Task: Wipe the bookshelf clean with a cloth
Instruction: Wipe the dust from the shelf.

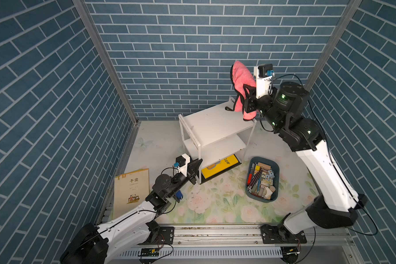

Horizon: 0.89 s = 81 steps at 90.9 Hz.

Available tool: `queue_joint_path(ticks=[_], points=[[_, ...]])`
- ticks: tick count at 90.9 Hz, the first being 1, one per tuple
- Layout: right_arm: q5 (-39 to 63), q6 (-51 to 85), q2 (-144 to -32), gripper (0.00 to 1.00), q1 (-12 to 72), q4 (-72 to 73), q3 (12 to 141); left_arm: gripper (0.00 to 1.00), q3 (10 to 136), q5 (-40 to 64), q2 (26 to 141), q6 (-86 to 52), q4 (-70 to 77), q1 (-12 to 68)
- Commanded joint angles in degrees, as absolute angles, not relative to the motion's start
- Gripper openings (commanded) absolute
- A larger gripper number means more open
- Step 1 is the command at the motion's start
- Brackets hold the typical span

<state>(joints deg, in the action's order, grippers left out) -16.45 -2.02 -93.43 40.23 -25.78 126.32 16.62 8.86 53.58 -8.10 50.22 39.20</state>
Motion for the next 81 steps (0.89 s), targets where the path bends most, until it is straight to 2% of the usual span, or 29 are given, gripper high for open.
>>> queue_joint_path(ticks=[1,15,28,45,58,81], points=[[-20.71,-2.95,-104.96,0.00,37.54,-24.15,131.64,0.00,17.39,1.48,55.25,-12.12,43.86,38.04],[-12.73,0.99,-115.89,0.00,32.28,-27.46,144.43,0.00,17.55,1.74,56.22,-12.79,43.33,38.02],[-2.53,6.12,-119.54,0.00,27.73,-29.09,144.35,0.00,17.73,2.09,57.03,-12.81,43.24,37.97],[-1.91,5.90,-115.15,0.00,25.96,-30.61,131.98,0.00,17.93,0.78,57.61,-14.35,43.70,38.01],[-2.50,3.93,-107.83,0.00,25.84,-30.30,119.76,0.00,17.33,-2.86,57.83,-16.87,44.80,38.05],[-5.29,1.07,-94.83,0.00,25.84,-30.15,102.74,0.00,17.17,-3.28,58.68,-17.69,45.39,37.99]])
